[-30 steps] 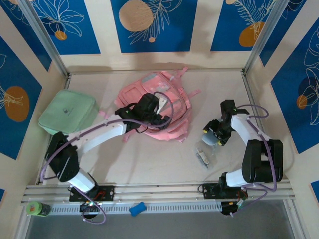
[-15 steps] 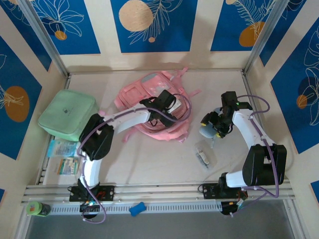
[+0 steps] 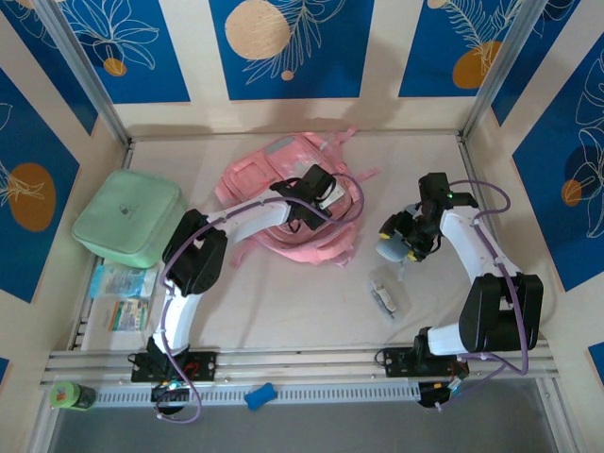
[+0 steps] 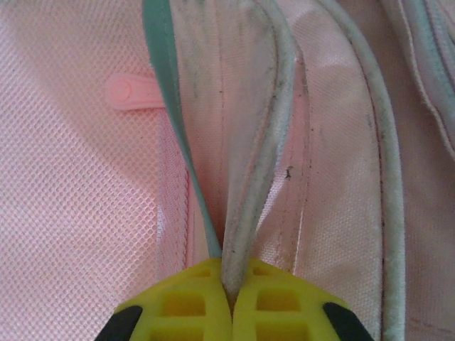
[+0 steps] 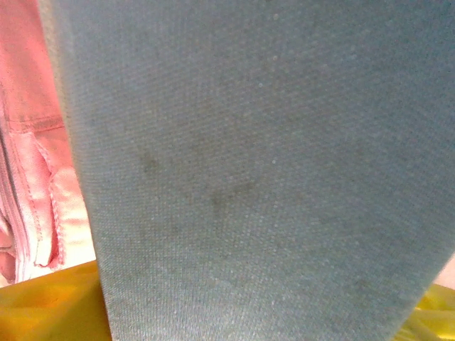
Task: Pack the student bag
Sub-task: Open the student bag at the top-center of the table, then place the glasses case in the student bag.
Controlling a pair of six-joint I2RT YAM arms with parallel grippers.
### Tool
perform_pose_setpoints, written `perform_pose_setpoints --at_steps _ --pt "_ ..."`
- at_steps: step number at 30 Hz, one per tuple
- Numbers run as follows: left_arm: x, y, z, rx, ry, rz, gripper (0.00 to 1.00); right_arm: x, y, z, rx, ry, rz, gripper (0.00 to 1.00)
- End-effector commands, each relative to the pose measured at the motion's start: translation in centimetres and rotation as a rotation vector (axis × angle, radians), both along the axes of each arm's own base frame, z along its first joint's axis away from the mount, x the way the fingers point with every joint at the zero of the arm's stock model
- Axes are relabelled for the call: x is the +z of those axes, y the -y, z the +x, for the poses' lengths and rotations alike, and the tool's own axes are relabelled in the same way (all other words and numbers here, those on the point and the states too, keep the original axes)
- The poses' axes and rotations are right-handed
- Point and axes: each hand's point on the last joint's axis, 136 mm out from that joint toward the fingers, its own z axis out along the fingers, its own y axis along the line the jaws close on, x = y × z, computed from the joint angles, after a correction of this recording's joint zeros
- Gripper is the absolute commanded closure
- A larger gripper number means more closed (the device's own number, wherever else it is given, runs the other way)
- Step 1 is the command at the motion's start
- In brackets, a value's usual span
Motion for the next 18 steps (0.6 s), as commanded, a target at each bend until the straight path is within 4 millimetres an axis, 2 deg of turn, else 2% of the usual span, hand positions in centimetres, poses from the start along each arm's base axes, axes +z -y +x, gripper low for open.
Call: perform_pose_setpoints --at_steps 1,7,11,15,18 --pt "3.7 -1.0 1.0 0.016 0.019 -0.056 1.00 1.9 -0.7 0.2 0.044 0.028 0.016 0.28" --pt "11.7 -1.7 0.8 0.046 0.121 -0.154 1.00 4.1 -3.1 0.1 0.163 0.052 0.029 0.28" --pt "16.4 -2.3 1.1 0.081 0.164 -0.217 1.00 5.2 -6.3 0.0 0.257 0.060 0.064 0.28" --pt "19.8 -2.8 1.6 0.163 0.174 -0.310 1.00 4.9 -10.9 1.1 0.327 0.057 0.131 0.28" --pt "21.2 -2.2 1.5 0.200 0.140 -0.403 1.00 4.1 -14.1 3.2 0.355 0.063 0.173 0.28"
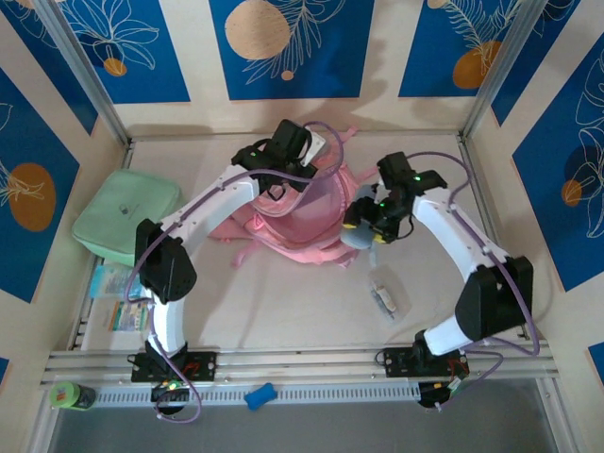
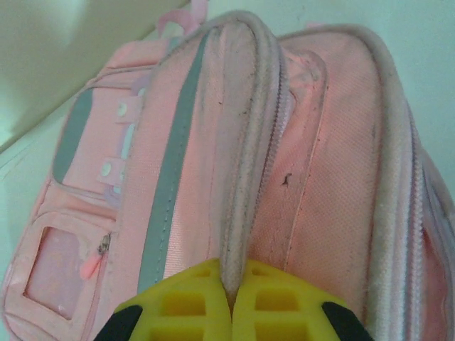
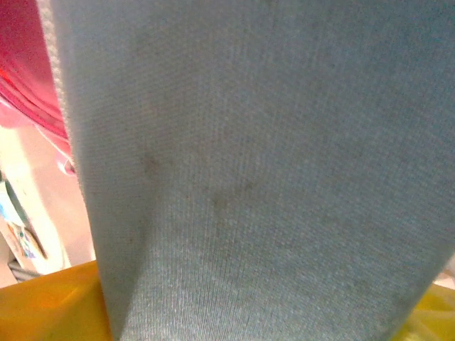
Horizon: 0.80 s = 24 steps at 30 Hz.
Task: Pack the student bag
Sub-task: Place the glasses case in the student bag.
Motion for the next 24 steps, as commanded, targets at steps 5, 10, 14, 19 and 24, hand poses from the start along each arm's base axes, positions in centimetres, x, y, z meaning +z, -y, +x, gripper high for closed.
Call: perform_pose_setpoints --at_steps 5,10,14,19,24 --pt "6.8 1.5 -0.7 0.067 0.017 -0.269 1.00 -0.3 -6.9 6.1 0.053 0.048 0.142 0.27" --pt "6.5 1.5 -0.5 0.098 -0.011 -0.305 1.00 -1.2 -9.5 9.1 0.135 0.096 0.160 0.23" --pt "6.7 1.2 -0.5 0.106 -0.027 -0.331 1.00 -2.4 -8.9 9.3 0.178 0.105 0.138 0.15" --pt "7.0 1.0 -0.7 0.104 -0.028 -0.345 1.00 -2.2 -7.2 8.1 0.114 0.091 0.253 0.14" --pt "7.5 1.2 -1.2 0.088 -0.038 -0.376 1.00 -4.6 -7.0 5.8 0.115 0.012 0.255 0.29"
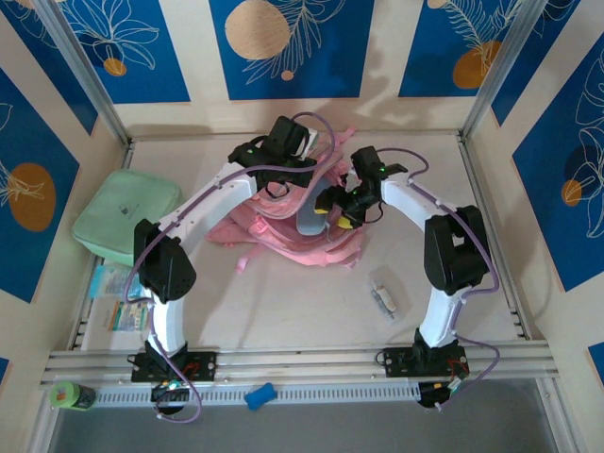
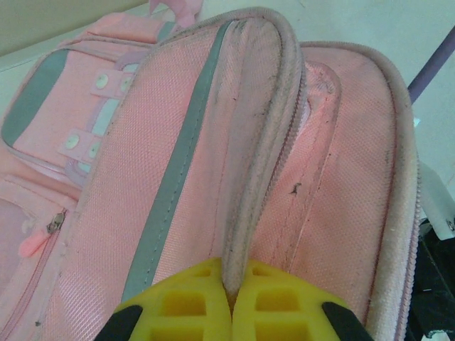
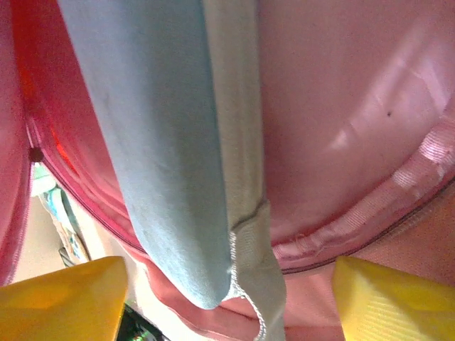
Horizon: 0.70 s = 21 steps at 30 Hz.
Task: Pack the student bag
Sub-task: Place the glasses case in the student bag.
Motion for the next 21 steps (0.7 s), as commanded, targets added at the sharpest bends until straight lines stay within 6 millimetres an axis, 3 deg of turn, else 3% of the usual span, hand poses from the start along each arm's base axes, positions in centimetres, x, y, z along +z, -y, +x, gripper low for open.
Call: perform_pose_setpoints --at_steps 1,4,13,17,21 --pt "7.3 0.9 -0.6 -0.026 0.114 -0.181 1.00 -0.3 -0.9 -1.3 0.037 -0.004 0.033 0.32" --pt "7.0 0.9 -0.7 -0.023 0.099 -0.192 1.00 -1.0 -1.1 -0.2 0.029 0.014 0.054 0.43" --pt "7.0 1.2 -1.4 -0.029 0.067 -0.222 1.00 2.2 -3.6 5.9 0.043 0.207 0.169 0.78" --pt "6.6 1.5 -1.2 -0.020 0.050 -0.250 1.00 1.8 -4.6 8.1 0.006 0.212 0.208 0.79" --pt "6.2 1.3 -0.8 0.008 0.052 -0.239 1.00 1.9 -5.4 8.4 0.016 0.224 0.192 0.69"
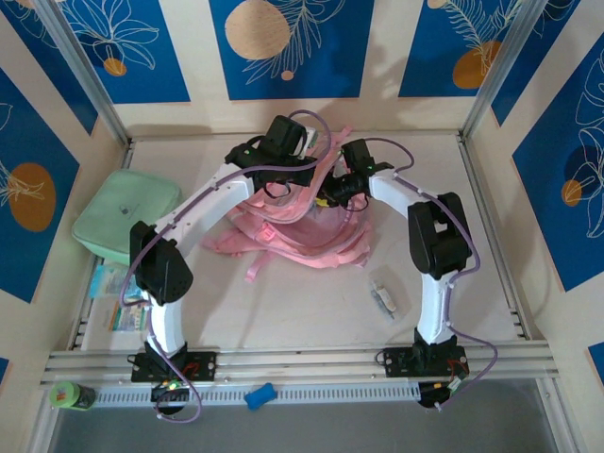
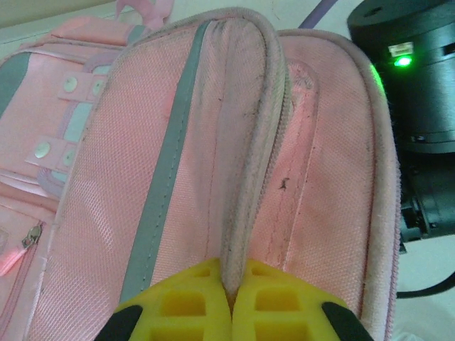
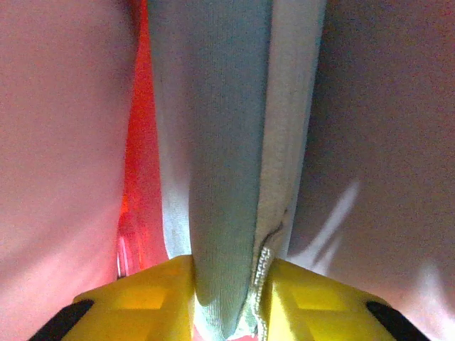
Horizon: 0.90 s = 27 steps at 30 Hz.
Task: Pack the student bag
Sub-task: Place the glasses case in the student bag, then close the student bag at the top-center of the table.
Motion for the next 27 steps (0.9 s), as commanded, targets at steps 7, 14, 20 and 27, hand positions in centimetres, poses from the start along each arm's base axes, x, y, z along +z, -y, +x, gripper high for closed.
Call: perform_pose_setpoints --at_steps 7,14,20,27 --pt "4.3 0.0 0.4 0.021 0.079 -0.127 1.00 3.5 2.3 -2.0 -0.041 0.053 0.038 0.45" --pt "1.0 -0.4 0.1 0.021 0.020 -0.068 1.00 4.6 7.7 -7.1 -0.128 0.017 -0.058 0.43" --pt "0.6 1.2 -1.7 -0.039 -0.064 -0.196 0.80 7.0 9.0 -10.1 -0.134 0.033 -0.125 0.44" --pt "2.3 -2.5 -4.3 0.019 -0.063 -0.313 0.47 8.4 7.1 -12.7 -0.048 0.041 -0.214 0.36"
